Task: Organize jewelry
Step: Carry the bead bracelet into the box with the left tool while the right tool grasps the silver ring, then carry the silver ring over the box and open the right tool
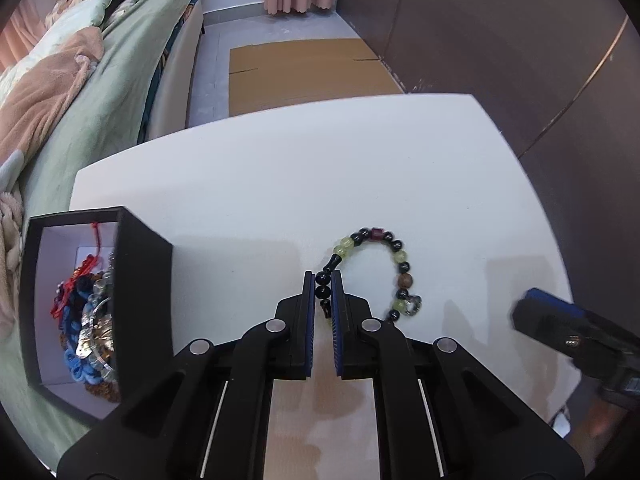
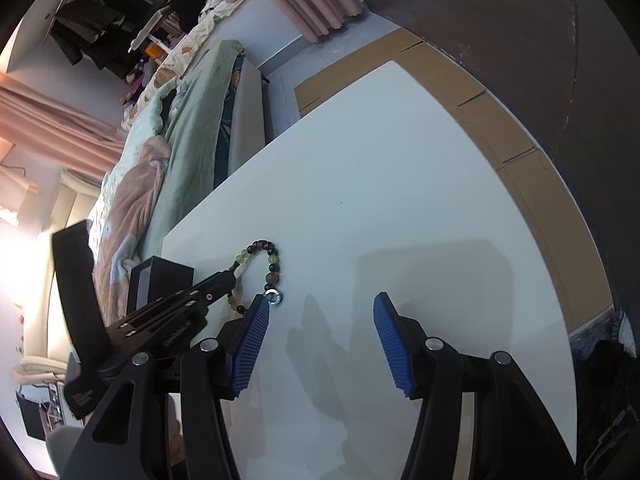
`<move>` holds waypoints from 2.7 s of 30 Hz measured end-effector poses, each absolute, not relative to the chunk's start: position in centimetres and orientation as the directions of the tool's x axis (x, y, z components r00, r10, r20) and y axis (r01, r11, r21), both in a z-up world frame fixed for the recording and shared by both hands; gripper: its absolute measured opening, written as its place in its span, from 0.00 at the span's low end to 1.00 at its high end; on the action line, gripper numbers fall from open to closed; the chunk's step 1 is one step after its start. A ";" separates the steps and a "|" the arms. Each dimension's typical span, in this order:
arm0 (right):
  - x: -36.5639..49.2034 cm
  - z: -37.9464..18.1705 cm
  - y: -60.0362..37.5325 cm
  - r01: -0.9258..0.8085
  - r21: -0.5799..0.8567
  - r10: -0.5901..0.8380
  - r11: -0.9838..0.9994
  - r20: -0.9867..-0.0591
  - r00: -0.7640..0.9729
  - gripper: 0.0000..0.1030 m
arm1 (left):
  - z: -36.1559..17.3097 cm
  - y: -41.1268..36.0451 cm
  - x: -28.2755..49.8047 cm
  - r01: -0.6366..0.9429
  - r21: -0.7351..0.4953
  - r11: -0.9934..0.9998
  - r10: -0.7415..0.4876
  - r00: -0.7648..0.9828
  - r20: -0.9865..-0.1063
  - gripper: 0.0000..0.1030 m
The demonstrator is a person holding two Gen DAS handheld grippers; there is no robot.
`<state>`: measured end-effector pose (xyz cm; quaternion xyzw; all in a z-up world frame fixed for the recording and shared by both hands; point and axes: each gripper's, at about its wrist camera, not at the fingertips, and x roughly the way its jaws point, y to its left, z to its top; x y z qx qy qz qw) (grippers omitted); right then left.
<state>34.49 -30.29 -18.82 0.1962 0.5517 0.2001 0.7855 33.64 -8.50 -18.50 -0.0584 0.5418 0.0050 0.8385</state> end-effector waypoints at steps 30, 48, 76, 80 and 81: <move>35.5 -20.0 -22.3 -0.250 0.369 0.430 0.895 -0.864 0.262 0.24 | -9.3 -0.5 28.0 -0.095 -0.193 0.976 -0.111 0.546 -0.830 0.08; 33.8 -18.4 -19.6 -0.337 0.132 0.260 0.932 -0.892 0.370 0.10 | -7.4 4.7 25.8 -0.169 -0.245 0.955 -0.107 0.574 -0.812 0.13; 30.5 -6.6 -8.0 -0.519 0.293 0.518 0.803 -0.775 0.363 0.10 | -8.5 12.6 20.6 -0.289 -0.279 0.916 -0.038 0.628 -0.777 0.93; 30.7 -6.5 -6.5 -0.531 0.304 0.531 0.791 -0.773 0.347 0.10 | -8.3 13.9 20.0 -0.304 -0.276 0.912 -0.027 0.628 -0.778 0.94; 30.8 -6.6 -6.2 -0.533 0.309 0.534 0.788 -0.773 0.342 0.10 | -8.3 14.1 19.8 -0.308 -0.276 0.911 -0.023 0.628 -0.778 0.94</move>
